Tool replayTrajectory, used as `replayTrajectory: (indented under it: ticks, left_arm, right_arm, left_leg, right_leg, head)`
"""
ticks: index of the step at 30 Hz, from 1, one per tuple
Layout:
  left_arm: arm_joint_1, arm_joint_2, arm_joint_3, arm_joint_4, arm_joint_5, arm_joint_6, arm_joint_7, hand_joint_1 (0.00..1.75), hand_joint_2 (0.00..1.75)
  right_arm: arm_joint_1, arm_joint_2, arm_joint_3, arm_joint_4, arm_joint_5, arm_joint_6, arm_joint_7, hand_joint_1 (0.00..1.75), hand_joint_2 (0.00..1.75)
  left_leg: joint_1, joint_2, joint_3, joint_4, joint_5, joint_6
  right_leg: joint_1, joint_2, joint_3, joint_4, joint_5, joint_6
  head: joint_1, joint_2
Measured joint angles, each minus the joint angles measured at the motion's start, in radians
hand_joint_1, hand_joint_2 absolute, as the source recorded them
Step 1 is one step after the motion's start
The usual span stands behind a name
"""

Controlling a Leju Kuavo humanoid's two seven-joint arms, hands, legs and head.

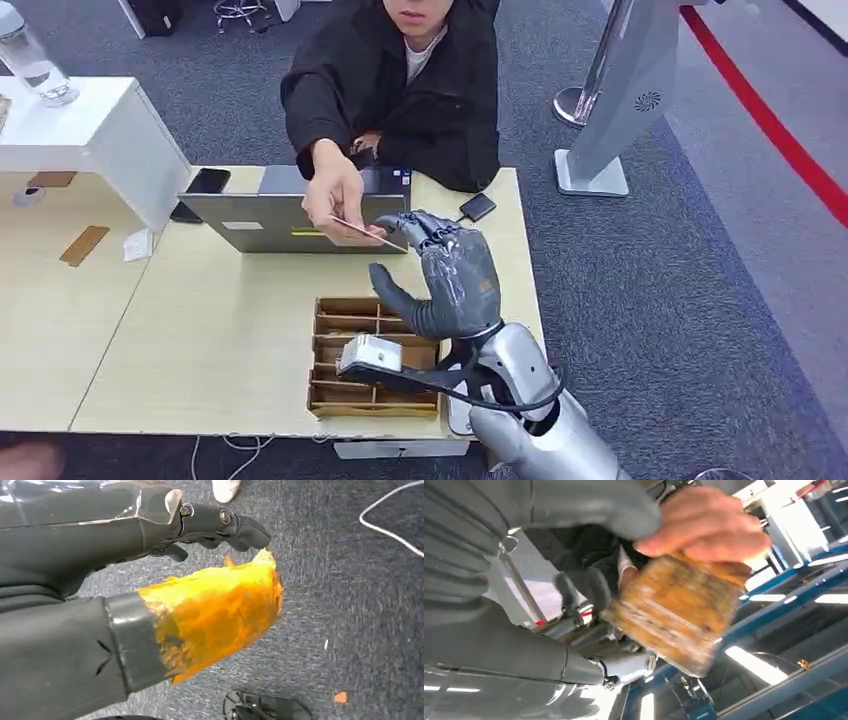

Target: Pass the card to the sensor for recognition and then transmit it.

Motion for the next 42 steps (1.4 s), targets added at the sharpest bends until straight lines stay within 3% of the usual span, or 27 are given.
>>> replayTrajectory:
  ticks: [42]
  left_arm:
    - [0.017, 0.005, -0.012, -0.003, 0.026, 0.002, -0.001, 0.00, 0.00]
  right_arm:
    - [0.113, -0.014, 0.009, -0.085, -0.061, -0.037, -0.052, 0.00, 0.00]
  left_leg:
    - [0.000, 0.000, 0.000, 0.000, 0.000, 0.000]
  right_leg:
    - [0.000, 0.000, 0.000, 0.000, 0.000, 0.000]
  head:
    - [0.000, 0.000]
